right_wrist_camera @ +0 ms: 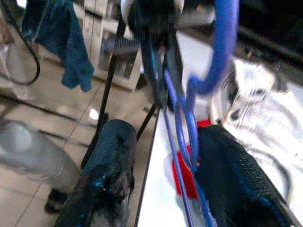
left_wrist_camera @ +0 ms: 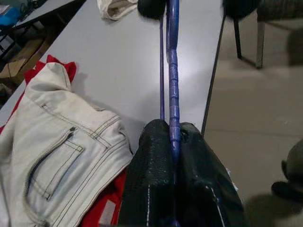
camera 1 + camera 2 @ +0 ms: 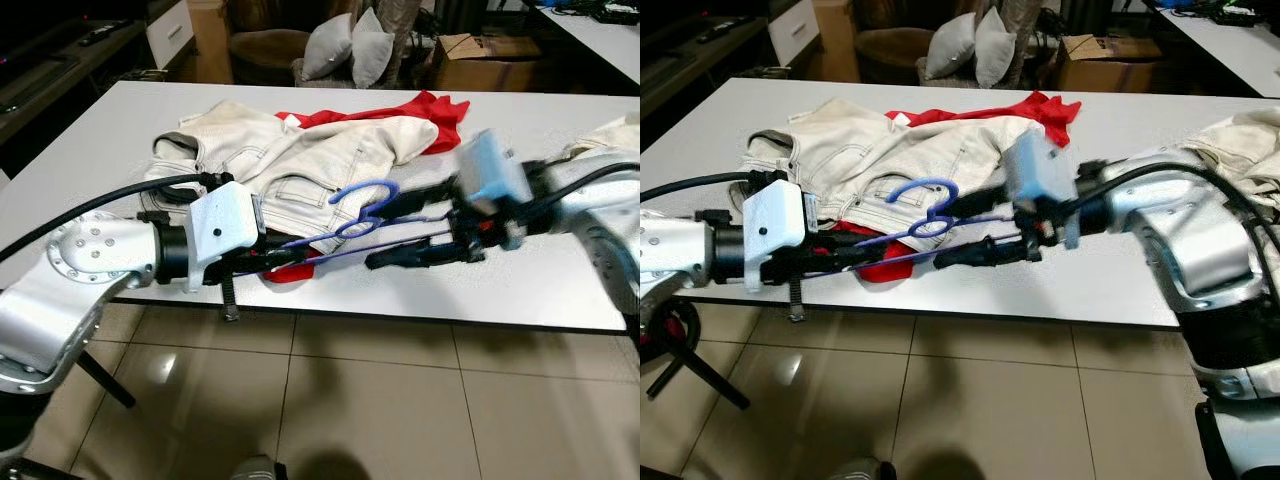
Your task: Hang hanger
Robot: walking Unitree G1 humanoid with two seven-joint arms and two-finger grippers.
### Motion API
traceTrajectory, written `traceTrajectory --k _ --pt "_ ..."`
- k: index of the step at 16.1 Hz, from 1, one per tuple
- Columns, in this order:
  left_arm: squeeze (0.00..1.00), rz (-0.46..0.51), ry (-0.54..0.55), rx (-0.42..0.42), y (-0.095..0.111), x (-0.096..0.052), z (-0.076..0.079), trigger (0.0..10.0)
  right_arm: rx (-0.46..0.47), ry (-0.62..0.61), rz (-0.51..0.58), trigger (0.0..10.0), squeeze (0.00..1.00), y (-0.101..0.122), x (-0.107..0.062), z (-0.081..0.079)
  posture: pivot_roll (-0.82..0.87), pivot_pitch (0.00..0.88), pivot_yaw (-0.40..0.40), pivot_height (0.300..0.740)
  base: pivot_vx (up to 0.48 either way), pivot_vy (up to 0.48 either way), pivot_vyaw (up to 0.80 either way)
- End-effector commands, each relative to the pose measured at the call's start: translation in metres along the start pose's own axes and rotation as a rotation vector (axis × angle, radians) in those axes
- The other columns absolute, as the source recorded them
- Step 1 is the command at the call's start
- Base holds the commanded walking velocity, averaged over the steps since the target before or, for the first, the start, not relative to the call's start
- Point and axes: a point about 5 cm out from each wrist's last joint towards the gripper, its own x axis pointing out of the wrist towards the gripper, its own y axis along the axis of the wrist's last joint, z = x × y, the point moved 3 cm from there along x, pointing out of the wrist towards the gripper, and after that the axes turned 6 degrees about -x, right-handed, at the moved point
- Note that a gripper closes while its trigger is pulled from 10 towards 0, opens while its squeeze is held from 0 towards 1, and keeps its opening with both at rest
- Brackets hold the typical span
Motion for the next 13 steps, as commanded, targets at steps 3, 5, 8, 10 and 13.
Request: traceTrajectory --k 3,5,8,10,13 --pt "0.0 -0.011 -0.008 0.065 0.007 -0.001 -0.002 10.0 0.001 0.032 -0.057 0.0 0.0 -0.001 0.004 0.005 -0.09 0.01 0.057 0.74 0.0 0.0 0.0" --pt "0.0 -0.003 -0.01 0.075 0.009 0.002 -0.004 10.0 -0.001 0.011 -0.05 0.0 0.0 -0.002 0.007 0.009 -0.08 0.0 0.058 0.74 0.0 0.0 0.0" --pt "0.0 0.023 -0.01 0.092 0.016 -0.003 -0.007 10.0 0.01 0.01 -0.027 0.0 0.0 0.001 0.014 0.009 -0.1 0.0 0.059 0.74 0.0 0.0 0.0" --pt "0.0 0.034 0.005 0.082 0.016 -0.005 -0.009 10.0 0.008 0.006 -0.027 0.0 0.0 0.0 0.014 0.009 -0.11 0.0 0.063 0.74 0.0 0.0 0.0" --pt "0.0 0.034 0.013 0.078 0.014 -0.004 -0.01 10.0 0.014 0.004 -0.022 0.0 0.0 0.0 0.012 0.007 -0.1 0.0 0.06 0.74 0.0 0.0 0.0"
